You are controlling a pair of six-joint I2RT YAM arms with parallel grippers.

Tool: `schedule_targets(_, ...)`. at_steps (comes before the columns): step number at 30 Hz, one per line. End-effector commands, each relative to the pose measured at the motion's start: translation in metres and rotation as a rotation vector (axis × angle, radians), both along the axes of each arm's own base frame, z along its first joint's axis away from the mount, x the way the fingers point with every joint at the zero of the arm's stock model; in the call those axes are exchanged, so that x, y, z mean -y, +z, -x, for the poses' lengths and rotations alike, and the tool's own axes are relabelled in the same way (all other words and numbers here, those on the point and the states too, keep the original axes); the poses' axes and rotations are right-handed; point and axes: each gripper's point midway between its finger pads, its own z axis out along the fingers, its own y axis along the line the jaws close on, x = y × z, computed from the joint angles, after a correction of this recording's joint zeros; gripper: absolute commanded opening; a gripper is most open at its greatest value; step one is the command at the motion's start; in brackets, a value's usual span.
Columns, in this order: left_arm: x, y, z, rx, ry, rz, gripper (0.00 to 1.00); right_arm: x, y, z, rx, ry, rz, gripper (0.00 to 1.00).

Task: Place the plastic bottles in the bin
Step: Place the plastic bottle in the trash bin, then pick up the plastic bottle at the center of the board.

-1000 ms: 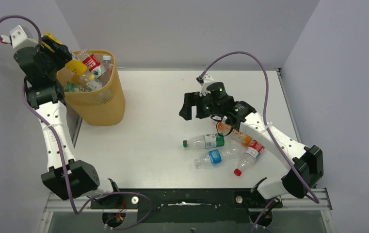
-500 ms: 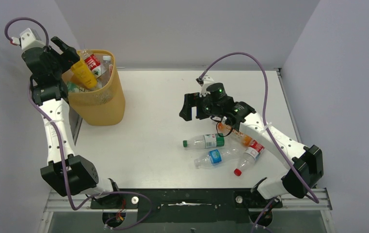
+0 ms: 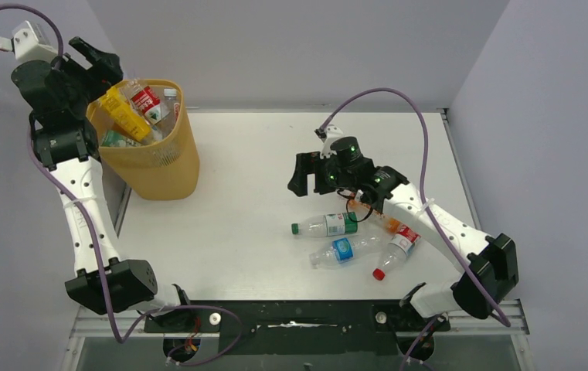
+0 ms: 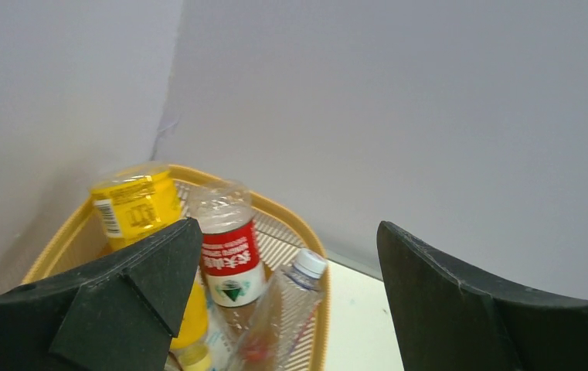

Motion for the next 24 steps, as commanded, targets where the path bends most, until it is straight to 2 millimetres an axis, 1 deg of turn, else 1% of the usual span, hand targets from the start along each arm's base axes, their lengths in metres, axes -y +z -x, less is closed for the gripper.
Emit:
schedule_targets(1, 0.05, 0.034, 0.012, 0.073, -0.207, 0.019, 0.85, 0.003, 0.02, 0.008, 0.059, -0.024, -0.073, 0.98)
schedule_targets(4, 0.083, 0.028, 0.003, 0.054, -0.353, 0.057, 0.85, 0.01, 0.012, 0.013, 0.051, -0.047, -0.072, 0.98)
schedule_targets(5, 0.1, 0.026, 0.002, 0.045, -0.429, 0.069, 0.85, 0.012, 0.01, 0.013, 0.053, -0.058, -0.069, 0.98)
schedule_targets(6, 0.111, 0.024, 0.0, 0.039, -0.468, 0.073, 0.85, 0.014, 0.009, 0.014, 0.05, -0.066, -0.067, 0.98)
schedule_targets(9, 0.147, 0.02, -0.003, 0.023, -0.541, 0.057, 0.85, 0.023, 0.004, 0.013, 0.05, -0.107, -0.041, 0.98)
schedule_targets(11, 0.167, 0.017, -0.003, 0.01, -0.582, 0.052, 0.85, 0.035, -0.003, 0.008, 0.044, -0.164, -0.005, 0.98)
schedule_targets(14, 0.193, 0.007, -0.003, -0.022, -0.627, 0.037, 0.85, 0.061, -0.02, 0.001, 0.0, -0.279, 0.063, 0.98)
schedule_targets(15, 0.206, 0.003, -0.001, -0.032, -0.657, 0.033, 0.85, 0.071, -0.027, -0.002, -0.02, -0.316, 0.079, 0.98)
schedule_targets(18, 0.226, -0.011, -0.002, -0.069, -0.673, 0.007, 0.85, 0.104, -0.049, -0.009, -0.085, -0.423, 0.107, 0.98)
schedule_targets(21, 0.244, -0.029, -0.002, -0.117, -0.701, -0.01, 0.85, 0.137, -0.067, -0.014, -0.129, -0.515, 0.123, 0.98)
schedule_targets(24, 0.265, -0.045, 0.001, -0.157, -0.737, -0.022, 0.85, 0.163, -0.071, -0.016, -0.137, -0.596, 0.153, 0.98)
